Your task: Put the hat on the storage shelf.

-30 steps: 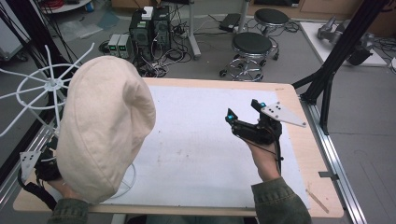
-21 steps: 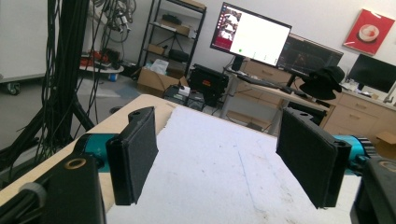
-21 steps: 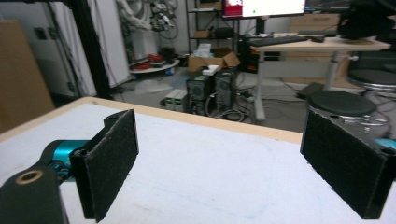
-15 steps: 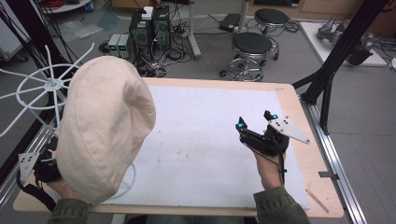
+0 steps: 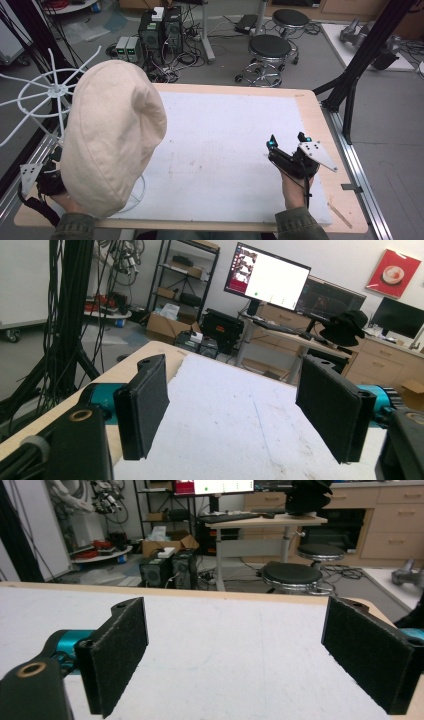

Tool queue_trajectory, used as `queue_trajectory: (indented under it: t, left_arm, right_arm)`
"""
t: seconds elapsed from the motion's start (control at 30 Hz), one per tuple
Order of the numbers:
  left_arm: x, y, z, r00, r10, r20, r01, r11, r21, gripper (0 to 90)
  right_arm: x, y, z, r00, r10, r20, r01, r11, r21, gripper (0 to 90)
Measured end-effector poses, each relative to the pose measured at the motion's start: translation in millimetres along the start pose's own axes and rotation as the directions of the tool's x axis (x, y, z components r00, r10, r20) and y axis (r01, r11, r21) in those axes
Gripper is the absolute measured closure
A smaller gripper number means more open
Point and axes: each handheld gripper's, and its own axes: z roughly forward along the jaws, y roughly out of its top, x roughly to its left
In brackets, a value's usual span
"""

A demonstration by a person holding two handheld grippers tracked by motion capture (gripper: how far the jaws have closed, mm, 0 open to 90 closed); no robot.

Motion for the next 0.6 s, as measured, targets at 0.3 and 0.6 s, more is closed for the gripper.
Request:
queue_trajectory:
  t: [0.3,0.6]
  left_arm:
    - [-0.1,-0.3,0.3,1.0,0.002,0.003,-0.002,1.0,0.004,28.9]
    - [-0.7,-1.1,2.2,0.9999,0.006,0.011,-0.007,1.0,0.007,28.9]
  right_arm:
    - [-16.3,-27.9,3.1,0.9977,0.032,0.06,-0.034,0.999,0.026,10.6]
    - [-16.6,-31.8,0.3,0.9975,-0.035,0.062,0.034,0.999,0.024,10.6]
